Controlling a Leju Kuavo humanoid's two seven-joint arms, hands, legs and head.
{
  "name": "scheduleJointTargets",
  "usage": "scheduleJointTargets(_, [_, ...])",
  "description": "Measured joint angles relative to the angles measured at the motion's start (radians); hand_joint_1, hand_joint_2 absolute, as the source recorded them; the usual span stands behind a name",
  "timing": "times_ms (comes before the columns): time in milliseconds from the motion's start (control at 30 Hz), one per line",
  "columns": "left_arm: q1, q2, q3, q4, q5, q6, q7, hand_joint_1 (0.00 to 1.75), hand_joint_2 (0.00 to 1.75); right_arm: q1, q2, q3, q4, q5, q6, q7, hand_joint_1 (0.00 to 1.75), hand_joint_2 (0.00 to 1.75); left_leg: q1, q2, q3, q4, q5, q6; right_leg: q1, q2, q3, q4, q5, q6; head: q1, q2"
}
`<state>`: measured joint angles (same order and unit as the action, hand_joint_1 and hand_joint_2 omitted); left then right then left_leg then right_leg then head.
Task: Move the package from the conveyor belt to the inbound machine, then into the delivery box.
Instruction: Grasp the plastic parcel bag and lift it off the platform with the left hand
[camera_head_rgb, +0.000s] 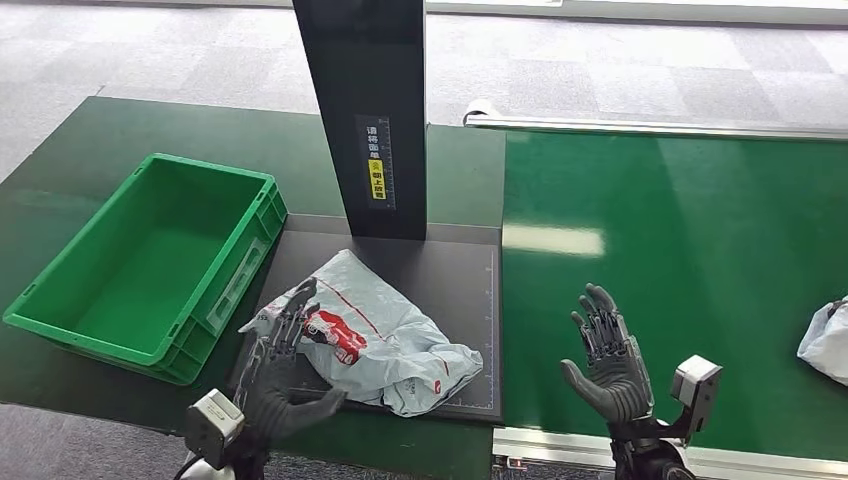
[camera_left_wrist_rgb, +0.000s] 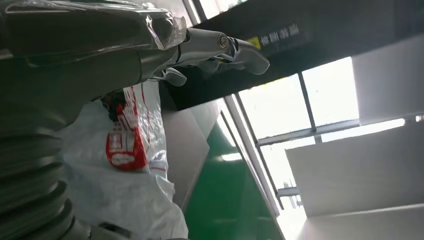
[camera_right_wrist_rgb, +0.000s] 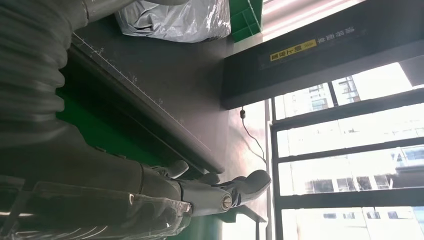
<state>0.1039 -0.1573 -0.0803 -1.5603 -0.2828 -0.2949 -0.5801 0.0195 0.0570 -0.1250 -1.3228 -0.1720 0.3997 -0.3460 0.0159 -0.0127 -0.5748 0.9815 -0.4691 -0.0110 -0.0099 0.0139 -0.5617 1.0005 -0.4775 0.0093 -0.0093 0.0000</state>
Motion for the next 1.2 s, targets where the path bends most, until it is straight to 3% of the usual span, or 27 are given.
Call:
scheduleJointTargets(167, [0.0,0.019,-0.068,-0.012,-0.129,0.024,0.018,0.0,1.75,0.013,0.018,-0.02,-0.015,0.009,0.014,0.0,0.0,1.75,0.0,0.0,0.0,0.0,0.0,0.0,0.0,0.0,0.0,0.0,0.0,0.0,0.0,0.0])
scheduleJointTargets(400, [-0.043,0.041,-0.176,0.032,-0.413,0.199,0.075,0.0,1.75,0.02,0.039,-0.026,-0.032,0.011,0.017,0.0,0.0,1.75,0.0,0.0,0.0,0.0,0.0,0.0,0.0,0.0,0.0,0.0,0.0,0.0,0.0,0.0])
scheduleJointTargets(567, [-0.127,0.064,-0.252,0.154,-0.77,0.431,0.216,0.0,1.75,0.021,0.047,-0.028,-0.039,0.011,0.029,0.004,0.0,1.75,0.0,0.0,0.001,0.0,0.0,0.0,0.0,0.0,0.0,0.0,0.0,0.0,0.0,0.0])
scheduleJointTargets(700, [-0.202,0.075,-0.309,0.291,-0.993,0.546,0.329,0.0,1.75,0.021,0.055,-0.027,-0.051,0.008,0.039,0.014,0.0,1.75,0.0,0.0,0.001,0.0,0.0,0.0,0.0,0.0,0.001,0.0,0.0,0.0,0.0,0.0])
scheduleJointTargets(1000, [-0.281,0.085,-0.356,0.438,-1.043,0.583,0.357,0.05,1.75,0.021,0.061,-0.026,-0.065,0.001,0.043,0.021,0.0,1.75,0.0,0.0,0.001,0.0,0.0,0.0,0.0,0.0,0.001,0.0,0.0,0.0,0.0,0.0])
scheduleJointTargets(1033, [-0.284,0.086,-0.358,0.444,-1.045,0.584,0.358,0.39,1.75,0.021,0.062,-0.026,-0.065,0.001,0.043,0.021,0.0,1.75,0.0,0.0,0.001,0.0,0.0,0.0,0.0,0.0,0.001,0.0,0.0,0.0,0.0,0.0])
scheduleJointTargets(1133, [-0.294,0.087,-0.364,0.462,-1.069,0.586,0.371,1.65,1.75,0.021,0.062,-0.026,-0.068,0.0,0.044,0.022,0.0,1.75,0.0,0.0,0.002,0.0,0.001,0.0,0.0,0.0,0.002,0.0,0.0,0.0,0.0,0.0])
scheduleJointTargets(1200, [-0.306,0.088,-0.37,0.485,-1.091,0.586,0.386,1.75,1.75,0.022,0.063,-0.024,-0.074,-0.003,0.045,0.024,0.0,1.75,0.0,0.0,0.002,0.0,0.001,0.0,0.0,0.0,0.003,0.0,0.0,0.0,0.0,0.0])
